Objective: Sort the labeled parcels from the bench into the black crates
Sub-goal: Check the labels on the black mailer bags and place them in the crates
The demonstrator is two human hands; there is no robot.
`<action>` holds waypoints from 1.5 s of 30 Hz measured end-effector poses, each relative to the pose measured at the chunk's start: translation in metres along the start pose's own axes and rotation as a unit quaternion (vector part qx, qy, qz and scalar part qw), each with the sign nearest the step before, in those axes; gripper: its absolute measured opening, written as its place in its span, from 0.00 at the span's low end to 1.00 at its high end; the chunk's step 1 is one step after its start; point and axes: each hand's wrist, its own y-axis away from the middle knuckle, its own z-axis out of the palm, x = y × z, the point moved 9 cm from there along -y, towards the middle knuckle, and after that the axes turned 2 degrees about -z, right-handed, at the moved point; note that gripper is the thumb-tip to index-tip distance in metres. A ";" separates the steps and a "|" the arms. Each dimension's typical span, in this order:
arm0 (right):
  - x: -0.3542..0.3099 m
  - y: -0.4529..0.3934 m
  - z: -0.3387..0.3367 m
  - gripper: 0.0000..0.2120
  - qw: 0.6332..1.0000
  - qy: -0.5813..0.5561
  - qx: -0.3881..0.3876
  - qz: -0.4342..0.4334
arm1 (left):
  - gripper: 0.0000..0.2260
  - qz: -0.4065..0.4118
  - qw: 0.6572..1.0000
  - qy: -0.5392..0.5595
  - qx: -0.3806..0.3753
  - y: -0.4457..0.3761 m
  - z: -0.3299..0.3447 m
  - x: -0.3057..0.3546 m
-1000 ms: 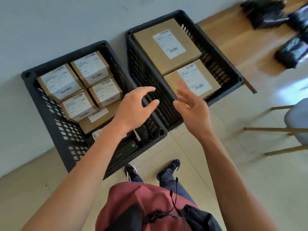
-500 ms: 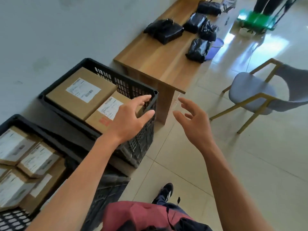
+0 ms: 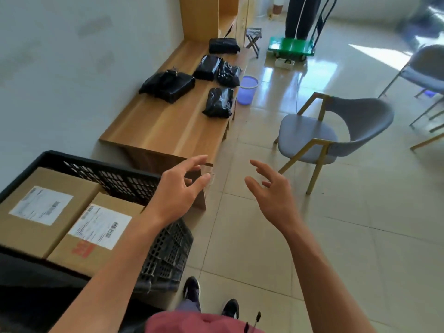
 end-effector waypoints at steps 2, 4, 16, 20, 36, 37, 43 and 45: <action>0.004 -0.011 -0.003 0.24 1.000 0.002 0.004 0.009 | 0.20 -0.001 1.000 0.006 -0.005 -0.017 0.004 -0.002; 0.007 -0.026 -0.005 0.23 1.000 0.007 0.007 0.016 | 0.20 0.001 1.000 0.017 -0.005 -0.036 0.005 -0.004; -0.006 -0.170 0.000 0.22 0.997 0.058 0.036 0.023 | 0.20 0.043 0.997 0.052 -0.027 -0.197 0.000 -0.018; -0.008 -0.208 0.000 0.22 0.996 0.069 0.048 0.024 | 0.19 0.055 0.997 0.046 -0.041 -0.244 0.003 -0.014; 0.048 -0.375 -0.013 0.23 0.998 0.048 0.011 0.040 | 0.18 0.021 0.998 0.043 -0.050 -0.411 0.047 -0.020; 0.056 -0.391 -0.014 0.23 0.998 0.047 0.002 0.039 | 0.18 0.016 0.998 0.039 -0.041 -0.422 0.049 -0.021; 0.097 -0.470 -0.013 0.23 0.996 0.029 -0.063 0.053 | 0.18 -0.035 0.999 0.022 -0.006 -0.476 0.064 -0.030; 0.106 -0.492 -0.006 0.23 0.994 0.023 -0.095 0.054 | 0.18 -0.051 0.999 0.014 0.006 -0.489 0.067 -0.036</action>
